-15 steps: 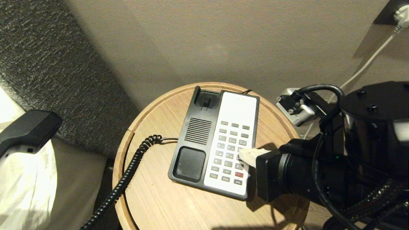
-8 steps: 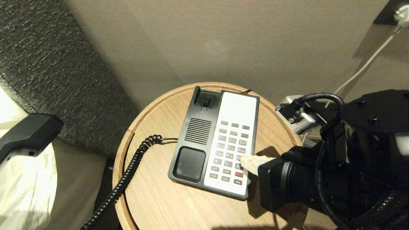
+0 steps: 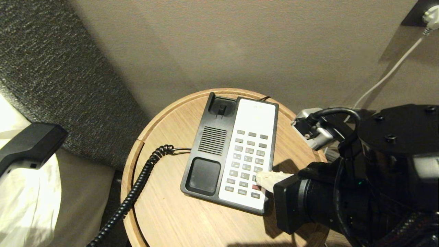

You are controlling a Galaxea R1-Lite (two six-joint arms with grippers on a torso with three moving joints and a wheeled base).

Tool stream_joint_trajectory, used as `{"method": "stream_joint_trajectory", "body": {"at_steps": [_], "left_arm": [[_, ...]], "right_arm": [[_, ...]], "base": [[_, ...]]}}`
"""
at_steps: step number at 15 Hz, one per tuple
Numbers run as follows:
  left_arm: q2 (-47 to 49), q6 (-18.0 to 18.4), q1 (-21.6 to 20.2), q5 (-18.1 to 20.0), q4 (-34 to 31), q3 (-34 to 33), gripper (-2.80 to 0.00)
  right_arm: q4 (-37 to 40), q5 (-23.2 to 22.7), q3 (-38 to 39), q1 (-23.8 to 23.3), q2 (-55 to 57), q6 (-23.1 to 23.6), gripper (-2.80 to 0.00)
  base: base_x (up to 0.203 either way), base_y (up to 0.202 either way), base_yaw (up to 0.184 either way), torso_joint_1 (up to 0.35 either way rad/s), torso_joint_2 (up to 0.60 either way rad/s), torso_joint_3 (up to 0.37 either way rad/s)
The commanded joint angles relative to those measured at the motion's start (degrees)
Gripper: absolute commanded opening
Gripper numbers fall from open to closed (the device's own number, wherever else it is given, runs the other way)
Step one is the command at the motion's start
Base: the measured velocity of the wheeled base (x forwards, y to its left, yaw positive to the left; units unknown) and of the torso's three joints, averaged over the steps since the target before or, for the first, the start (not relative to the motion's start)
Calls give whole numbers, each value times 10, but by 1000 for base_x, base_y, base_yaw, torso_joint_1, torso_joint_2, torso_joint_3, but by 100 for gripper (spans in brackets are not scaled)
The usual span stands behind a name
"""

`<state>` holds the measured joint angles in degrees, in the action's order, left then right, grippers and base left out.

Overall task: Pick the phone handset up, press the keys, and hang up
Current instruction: Dial the number

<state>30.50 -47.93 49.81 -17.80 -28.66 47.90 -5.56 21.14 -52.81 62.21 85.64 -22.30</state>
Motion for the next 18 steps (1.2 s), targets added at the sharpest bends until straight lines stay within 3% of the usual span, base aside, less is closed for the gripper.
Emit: {"method": "stream_joint_trajectory", "body": {"at_steps": [1,18], "left_arm": [[0,-2,0,-1,-1,0,-280],[-9,-3,-1,0,2,-15,-280]], "right_arm": [[-3,4,7,-1,4,0,-280],[-15,1,8,0,-2,-2,-280]], "base": [[0,0,0,0,0,0],[0,0,0,0,0,0]]}}
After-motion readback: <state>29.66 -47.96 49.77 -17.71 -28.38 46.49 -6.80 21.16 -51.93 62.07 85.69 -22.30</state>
